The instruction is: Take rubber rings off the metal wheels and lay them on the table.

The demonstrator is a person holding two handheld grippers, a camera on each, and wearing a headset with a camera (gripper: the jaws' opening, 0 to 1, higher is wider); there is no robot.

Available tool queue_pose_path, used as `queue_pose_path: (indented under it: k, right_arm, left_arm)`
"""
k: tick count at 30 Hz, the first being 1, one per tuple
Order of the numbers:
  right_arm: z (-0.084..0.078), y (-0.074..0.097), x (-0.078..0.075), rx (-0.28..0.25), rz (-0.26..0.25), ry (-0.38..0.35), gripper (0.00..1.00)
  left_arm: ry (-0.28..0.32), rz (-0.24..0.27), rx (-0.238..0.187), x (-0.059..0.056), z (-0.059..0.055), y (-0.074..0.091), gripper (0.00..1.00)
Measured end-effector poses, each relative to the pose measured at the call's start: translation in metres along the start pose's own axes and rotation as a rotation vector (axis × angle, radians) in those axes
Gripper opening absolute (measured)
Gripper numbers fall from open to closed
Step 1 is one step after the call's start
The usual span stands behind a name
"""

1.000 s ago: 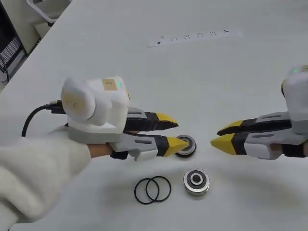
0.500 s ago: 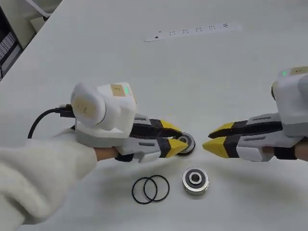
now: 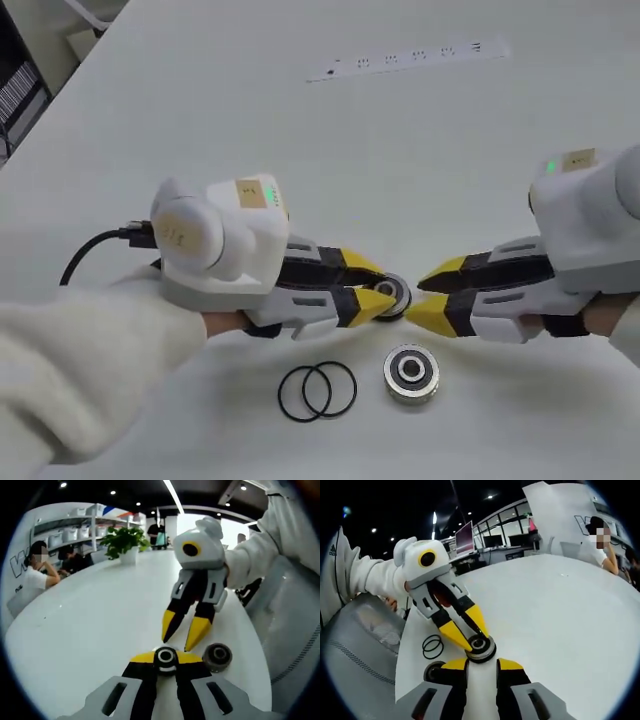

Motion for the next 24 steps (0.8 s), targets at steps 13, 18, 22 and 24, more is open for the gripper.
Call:
queue_pose_path:
  k: [13, 18, 22, 24]
  right_arm:
    - [0.0040, -0.0080, 0.0005, -0.001, 0.006, 0.158, 0.20]
    - [0.0014, -0.0051, 0.0001, 0.004, -0.004, 0.199, 0.16]
    - [-0.0008, -0.0020, -0.0036, 0.015, -0.017, 0.215, 0.09]
    - [-0.0010, -0.0013, -0.0043, 0.014, -0.019, 0.190, 0.07]
  left_arm:
    - [-0.001, -0.002, -0.011, 0.0023, 0.0030, -0.0028, 0.14]
    - [-0.002, 0.000, -0.012, 0.0022, 0.0040, -0.0024, 0.14]
    - [0.000, 0.002, -0.012, 0.0023, 0.0044, -0.0017, 0.14]
    - [0.001, 0.003, -0.013, 0.0022, 0.0047, -0.0014, 0.14]
Point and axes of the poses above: the centre of the closed fingertips' face, and the gripper's own axes: y roughly backward along the fingers, x roughly to its left, z roughly out of its top, the point moved 6 cm from there along y, roughly backward along the fingers, and after that the axes turned 11 degrees about -y, right-handed, at the moved point
